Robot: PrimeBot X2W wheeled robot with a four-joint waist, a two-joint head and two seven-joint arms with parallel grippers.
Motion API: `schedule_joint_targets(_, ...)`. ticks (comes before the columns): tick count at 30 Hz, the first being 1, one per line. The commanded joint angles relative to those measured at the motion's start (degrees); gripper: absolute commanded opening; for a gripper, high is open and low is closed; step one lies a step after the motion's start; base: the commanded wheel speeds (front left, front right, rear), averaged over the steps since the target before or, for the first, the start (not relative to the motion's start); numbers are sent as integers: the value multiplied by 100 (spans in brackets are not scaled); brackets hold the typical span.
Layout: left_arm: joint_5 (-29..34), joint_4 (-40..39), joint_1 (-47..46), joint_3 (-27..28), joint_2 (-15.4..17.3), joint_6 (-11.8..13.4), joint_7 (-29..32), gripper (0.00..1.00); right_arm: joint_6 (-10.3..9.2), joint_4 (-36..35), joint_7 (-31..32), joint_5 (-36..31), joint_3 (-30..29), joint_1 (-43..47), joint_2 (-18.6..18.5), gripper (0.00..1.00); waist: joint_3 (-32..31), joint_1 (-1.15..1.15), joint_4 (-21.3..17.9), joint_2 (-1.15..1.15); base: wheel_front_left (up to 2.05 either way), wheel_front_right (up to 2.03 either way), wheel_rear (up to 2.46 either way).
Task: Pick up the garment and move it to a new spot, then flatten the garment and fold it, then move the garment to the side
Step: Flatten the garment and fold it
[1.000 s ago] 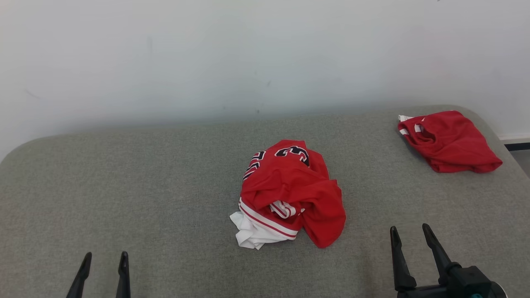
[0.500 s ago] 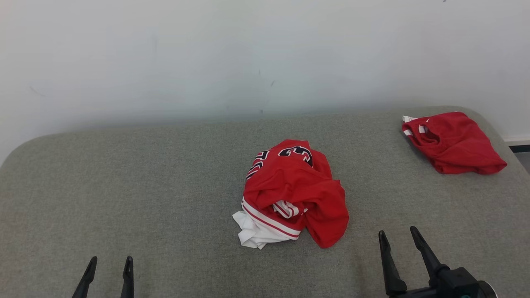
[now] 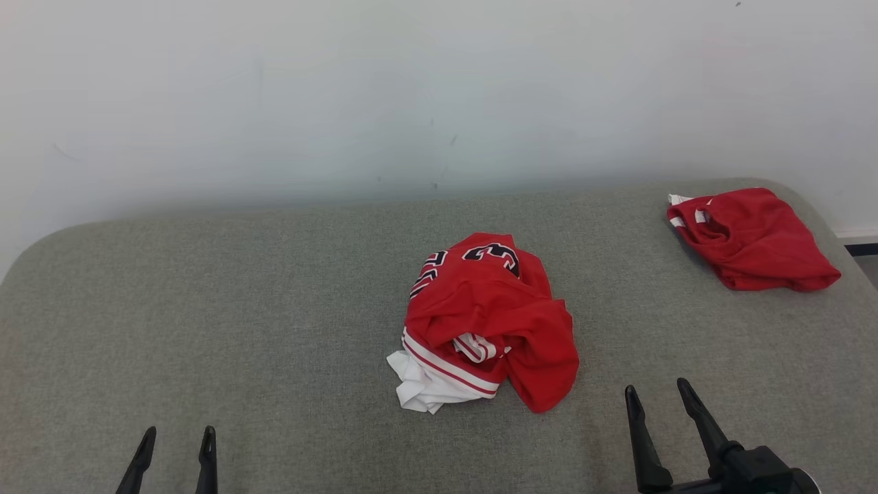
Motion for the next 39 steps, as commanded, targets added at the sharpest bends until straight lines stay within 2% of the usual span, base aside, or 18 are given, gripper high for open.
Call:
schedule_joint_targets(1, -9, 22, 41, 10, -20, -34, -17, 100, -16, 6, 0, 24, 11, 37, -8, 100, -2, 0, 2, 0, 0, 0, 0)
schedule_joint_targets(39, 18, 39, 35, 40, -25, -36, -17, 100, -16, 61, 0, 40, 38, 7, -38, 100, 31, 0, 5, 0, 0, 0, 0)
